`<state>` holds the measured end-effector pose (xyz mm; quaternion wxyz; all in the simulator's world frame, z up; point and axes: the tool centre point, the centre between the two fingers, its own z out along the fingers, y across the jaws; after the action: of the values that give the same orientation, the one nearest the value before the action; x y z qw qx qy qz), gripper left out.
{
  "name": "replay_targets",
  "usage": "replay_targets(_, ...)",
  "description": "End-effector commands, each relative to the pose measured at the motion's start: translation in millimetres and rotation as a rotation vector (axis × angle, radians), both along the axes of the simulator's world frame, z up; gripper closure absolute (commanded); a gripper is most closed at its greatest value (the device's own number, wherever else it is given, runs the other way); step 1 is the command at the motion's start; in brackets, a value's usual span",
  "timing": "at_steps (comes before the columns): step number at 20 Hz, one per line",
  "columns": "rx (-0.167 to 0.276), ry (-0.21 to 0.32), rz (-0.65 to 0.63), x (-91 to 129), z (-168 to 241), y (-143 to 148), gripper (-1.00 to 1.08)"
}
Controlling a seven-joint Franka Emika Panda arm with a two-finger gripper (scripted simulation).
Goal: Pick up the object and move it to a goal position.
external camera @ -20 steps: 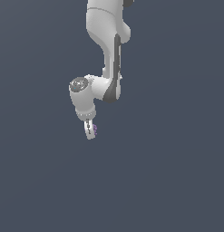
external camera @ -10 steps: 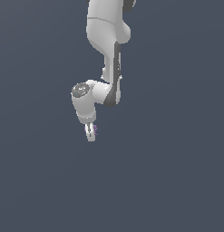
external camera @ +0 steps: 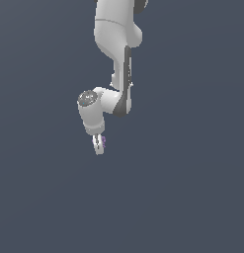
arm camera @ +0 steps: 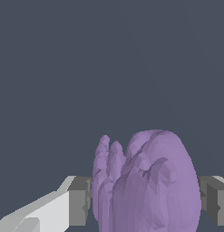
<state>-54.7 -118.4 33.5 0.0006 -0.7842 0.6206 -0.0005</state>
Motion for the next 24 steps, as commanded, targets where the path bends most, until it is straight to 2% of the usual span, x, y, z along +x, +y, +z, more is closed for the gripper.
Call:
replay_targets(1, 0.000, 0.000, 0.000, 0, 0, 1, 1.08)
replay_targets(6, 0.000, 0.000, 0.000, 7, 7, 14, 1.08)
replay_targets(11, -0.001, 0.000, 0.000, 21, 20, 40, 1.08)
replay_targets(24, -0.003, 0.001, -0.001, 82, 76, 157, 1.08)
